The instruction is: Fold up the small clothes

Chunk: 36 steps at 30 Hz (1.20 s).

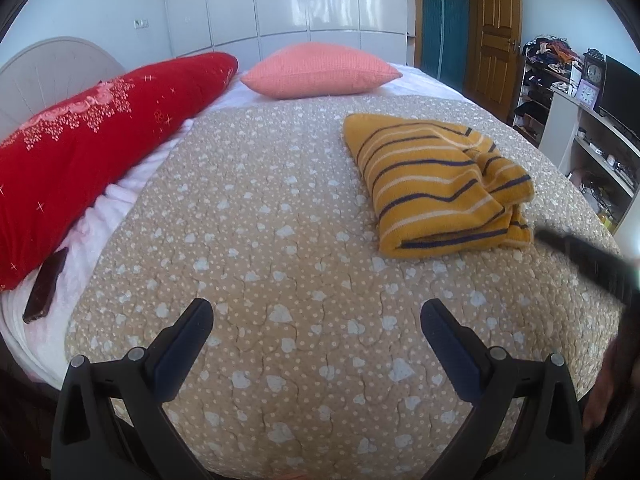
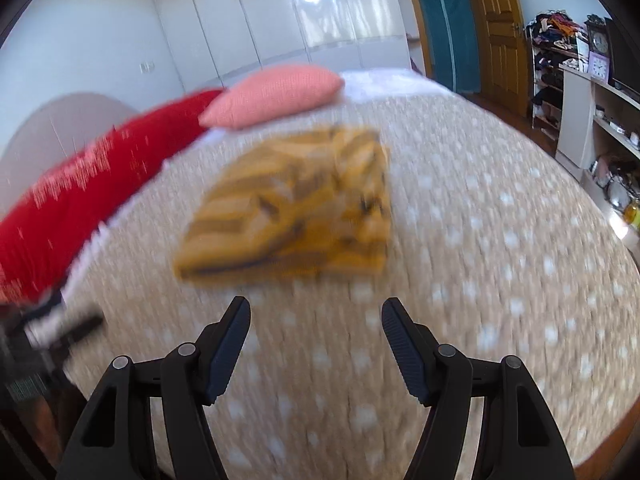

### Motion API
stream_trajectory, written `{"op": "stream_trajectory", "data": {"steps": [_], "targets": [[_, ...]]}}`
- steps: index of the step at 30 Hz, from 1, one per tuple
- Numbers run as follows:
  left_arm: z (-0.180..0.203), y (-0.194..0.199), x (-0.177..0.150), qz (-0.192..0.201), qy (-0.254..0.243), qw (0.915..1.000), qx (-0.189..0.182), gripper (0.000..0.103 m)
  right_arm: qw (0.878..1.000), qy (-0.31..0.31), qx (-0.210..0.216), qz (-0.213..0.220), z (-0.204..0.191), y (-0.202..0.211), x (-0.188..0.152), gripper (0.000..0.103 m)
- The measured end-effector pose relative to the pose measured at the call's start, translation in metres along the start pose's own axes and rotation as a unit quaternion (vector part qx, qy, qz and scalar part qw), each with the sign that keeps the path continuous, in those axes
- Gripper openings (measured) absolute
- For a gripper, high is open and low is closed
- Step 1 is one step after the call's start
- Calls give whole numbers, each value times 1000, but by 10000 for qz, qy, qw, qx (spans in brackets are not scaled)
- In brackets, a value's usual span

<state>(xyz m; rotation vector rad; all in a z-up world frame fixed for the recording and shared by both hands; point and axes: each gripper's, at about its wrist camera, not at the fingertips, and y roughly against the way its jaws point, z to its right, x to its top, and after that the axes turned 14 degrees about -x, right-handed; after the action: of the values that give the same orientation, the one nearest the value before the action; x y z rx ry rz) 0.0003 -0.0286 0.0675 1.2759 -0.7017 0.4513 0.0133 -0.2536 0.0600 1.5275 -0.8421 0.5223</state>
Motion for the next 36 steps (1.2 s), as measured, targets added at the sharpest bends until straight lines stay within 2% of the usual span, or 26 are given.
{"op": "stream_trajectory", "data": {"steps": [3, 6, 7, 8, 9, 11, 13, 15, 17, 19, 22, 24, 27, 29, 30, 31, 32, 33, 34, 36], "targets": [[-1, -1, -1, -30, -1, 10000, 22, 103, 9999, -82, 33, 123, -7, -21, 27, 73], [-4, -1, -2, -65, 36, 10000, 58, 103, 10000, -36, -9, -72, -17, -52, 41, 73], [-6, -2, -2, -102, 60, 9999, 63, 103, 9997, -28, 106, -230, -19, -66, 46, 70], [-7, -3, -2, -136, 76, 9999, 60, 103, 9990, -58, 254, -364, -18, -74, 48, 38], [-9, -3, -3, -172, 84, 9998, 56, 103, 9980, -126, 395, -481, -16, -80, 50, 9], [-12, -4, -5, -198, 91, 9997, 90, 103, 9954, -551, 625, -468, 3, -77, 53, 9], [-15, -6, -7, -217, 146, 9996, 95, 103, 9943, -897, 431, -379, 29, -69, 49, 9], [-16, -13, -8, -316, 235, 9992, -7, 103, 9911, -1129, 385, -594, 53, -72, 38, 9], [-14, -19, -9, -430, 271, 9986, -122, 103, 9882, -1118, 447, -947, 63, -81, 26, 9], [-10, -24, -11, -501, 246, 9982, -209, 103, 9890, -972, 457, -1021, 64, -77, 24, 13], [-3, -26, -13, -518, 166, 9983, -212, 103, 9896, -1249, 476, -534, 72, -56, 44, 33], [-1, -26, -13, -521, 128, 9983, -214, 103, 9880, -1438, 529, -168, 72, -51, 67, 57], [1, -23, -12, -479, 87, 9987, -171, 103, 9891, -1379, 514, -54, 61, -69, 100, 62], [0, -20, -11, -452, 97, 9988, -144, 103, 9945, -885, 307, -465, 37, -109, 119, 64], [0, -18, -11, -432, 95, 9989, -127, 103, 9946, -692, 225, -736, 28, -127, 123, 59], [-1, -15, -11, -415, 81, 9990, -113, 103, 9922, -534, 313, -1078, 20, -147, 124, 42], [-3, -12, -11, -382, 54, 9992, -81, 103, 9889, -389, 475, -1350, 14, -163, 126, 15], [-5, -10, -11, -342, 31, 9994, -40, 103, 9900, -298, 404, -1319, 11, -167, 129, 15], [-7, -8, -11, -288, 9, 9996, 28, 103, 9929, -186, 217, -1157, 10, -168, 134, 13], [-11, -7, -10, -268, 32, 9996, 118, 103, 9932, -61, -237, -1139, 13, -178, 135, 11]]}}
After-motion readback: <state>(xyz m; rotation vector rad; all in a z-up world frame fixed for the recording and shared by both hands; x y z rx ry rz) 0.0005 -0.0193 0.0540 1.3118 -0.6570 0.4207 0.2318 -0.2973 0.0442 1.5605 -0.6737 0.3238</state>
